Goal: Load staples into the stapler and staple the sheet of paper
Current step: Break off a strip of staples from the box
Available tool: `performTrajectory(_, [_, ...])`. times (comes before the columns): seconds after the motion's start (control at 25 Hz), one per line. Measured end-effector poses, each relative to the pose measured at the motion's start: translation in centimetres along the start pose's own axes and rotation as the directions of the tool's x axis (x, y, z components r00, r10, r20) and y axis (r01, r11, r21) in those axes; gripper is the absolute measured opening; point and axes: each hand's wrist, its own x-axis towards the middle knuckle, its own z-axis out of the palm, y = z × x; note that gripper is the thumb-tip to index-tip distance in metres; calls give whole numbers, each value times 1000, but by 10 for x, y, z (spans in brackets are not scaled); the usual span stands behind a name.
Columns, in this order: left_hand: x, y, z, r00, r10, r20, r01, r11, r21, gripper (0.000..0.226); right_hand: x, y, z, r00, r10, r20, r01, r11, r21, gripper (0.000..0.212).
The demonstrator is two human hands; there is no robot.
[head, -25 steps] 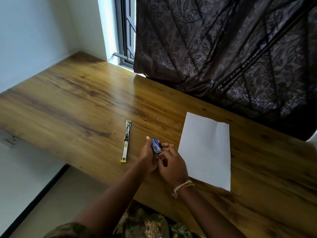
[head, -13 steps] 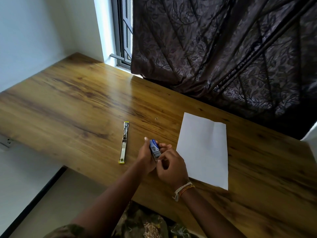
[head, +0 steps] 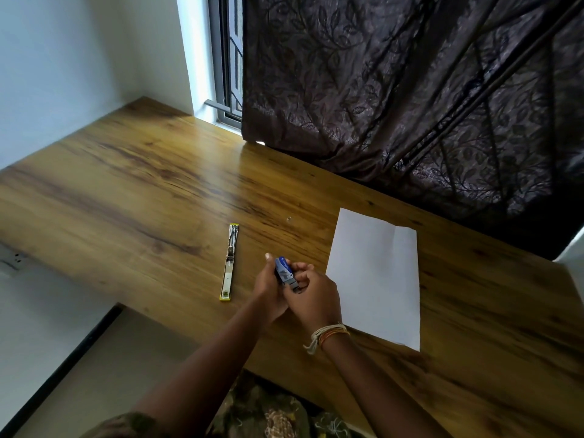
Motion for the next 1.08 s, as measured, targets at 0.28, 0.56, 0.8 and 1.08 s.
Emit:
performTrajectory(0.28, [0, 0, 2, 1000, -15, 2, 15, 1000, 9, 56, 1, 3, -3, 995, -95, 23, 97, 988, -120, 33])
performTrajectory(0.56, [9, -2, -6, 1000, 3, 8, -3, 1000, 0, 56, 1, 9, -3, 982, -189, -6, 186, 971, -148, 28])
performTrajectory(0.8, [10, -1, -11, 1000, -6, -23, 6, 999, 42, 55, -1, 10, 1, 988, -146, -47, 144, 989, -33, 26])
performTrajectory(1.08, [7, 0, -6, 1000, 12, -2, -12, 994, 110, 57, 10, 12, -7, 981, 124, 148, -169, 925, 340, 24])
